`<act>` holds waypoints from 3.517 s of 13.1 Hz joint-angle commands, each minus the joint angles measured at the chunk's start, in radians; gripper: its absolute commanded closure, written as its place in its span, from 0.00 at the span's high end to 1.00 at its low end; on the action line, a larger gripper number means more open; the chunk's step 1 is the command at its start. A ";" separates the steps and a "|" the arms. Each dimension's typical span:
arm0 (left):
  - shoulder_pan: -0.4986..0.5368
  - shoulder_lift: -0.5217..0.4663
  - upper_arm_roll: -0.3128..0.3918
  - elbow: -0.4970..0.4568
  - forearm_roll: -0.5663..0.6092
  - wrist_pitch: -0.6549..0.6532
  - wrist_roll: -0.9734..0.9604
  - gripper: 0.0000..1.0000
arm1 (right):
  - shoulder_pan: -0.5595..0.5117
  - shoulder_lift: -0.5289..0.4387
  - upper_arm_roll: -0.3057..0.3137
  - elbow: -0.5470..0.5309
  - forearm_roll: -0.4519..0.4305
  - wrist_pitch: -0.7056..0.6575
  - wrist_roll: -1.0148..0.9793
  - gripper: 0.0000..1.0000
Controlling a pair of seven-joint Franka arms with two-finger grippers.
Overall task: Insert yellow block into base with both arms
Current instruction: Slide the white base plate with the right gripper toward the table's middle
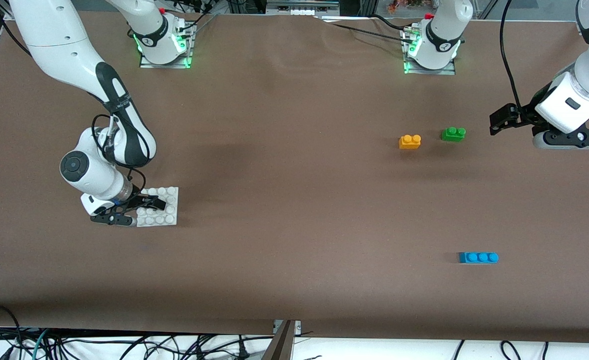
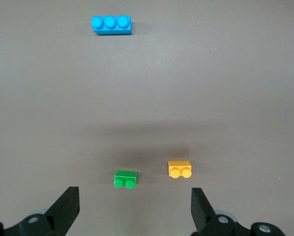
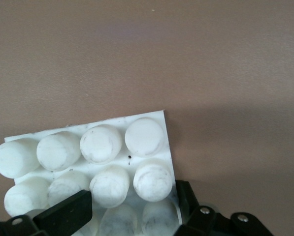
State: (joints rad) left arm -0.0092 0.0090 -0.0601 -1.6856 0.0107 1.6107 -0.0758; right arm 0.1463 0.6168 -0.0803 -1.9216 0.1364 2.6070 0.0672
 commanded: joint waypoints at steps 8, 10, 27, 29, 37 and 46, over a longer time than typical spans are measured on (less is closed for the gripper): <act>0.003 0.012 -0.001 0.030 -0.021 -0.023 0.013 1.00 | 0.122 0.034 0.010 0.015 0.032 0.047 0.167 0.80; 0.003 0.012 -0.001 0.030 -0.021 -0.023 0.013 1.00 | 0.147 0.043 0.010 0.015 0.032 0.062 0.212 0.80; 0.002 0.017 0.000 0.032 -0.041 -0.023 0.018 1.00 | 0.525 0.133 -0.026 0.167 0.019 0.062 0.611 0.81; 0.002 0.017 -0.001 0.034 -0.041 -0.023 0.018 1.00 | 0.567 0.147 -0.026 0.191 0.020 0.062 0.611 0.81; 0.003 0.017 -0.001 0.032 -0.043 -0.023 0.018 1.00 | 0.716 0.201 -0.042 0.279 0.015 0.061 0.713 0.81; 0.002 0.017 -0.001 0.034 -0.049 -0.023 0.016 1.00 | 0.797 0.317 -0.044 0.444 -0.008 0.061 0.858 0.81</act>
State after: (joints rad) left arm -0.0107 0.0147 -0.0616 -1.6837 -0.0150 1.6107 -0.0758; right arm 0.9085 0.8548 -0.1215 -1.5518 0.1362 2.6561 0.8705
